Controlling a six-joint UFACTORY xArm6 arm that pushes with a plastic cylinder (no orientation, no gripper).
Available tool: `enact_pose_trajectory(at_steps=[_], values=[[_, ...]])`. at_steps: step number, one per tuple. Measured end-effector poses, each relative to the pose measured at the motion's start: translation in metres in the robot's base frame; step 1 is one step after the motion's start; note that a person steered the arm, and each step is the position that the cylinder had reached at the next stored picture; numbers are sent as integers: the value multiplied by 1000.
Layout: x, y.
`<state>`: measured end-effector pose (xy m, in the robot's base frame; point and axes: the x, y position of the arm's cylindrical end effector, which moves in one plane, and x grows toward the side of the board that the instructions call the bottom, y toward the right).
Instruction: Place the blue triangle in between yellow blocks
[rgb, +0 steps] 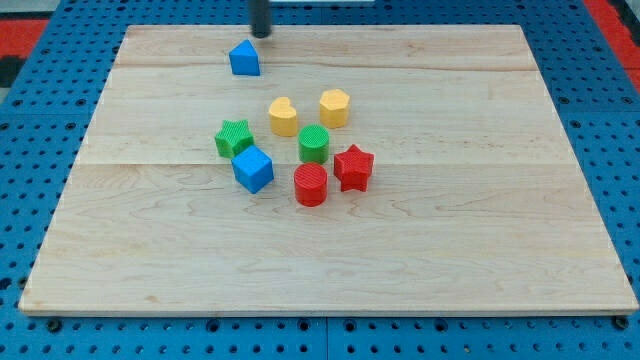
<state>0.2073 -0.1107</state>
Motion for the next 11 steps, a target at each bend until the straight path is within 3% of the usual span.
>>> enact_pose_trajectory(at_steps=[2, 4, 6, 8, 11], values=[[74, 3], [84, -21], [109, 101], [119, 84], [140, 138]])
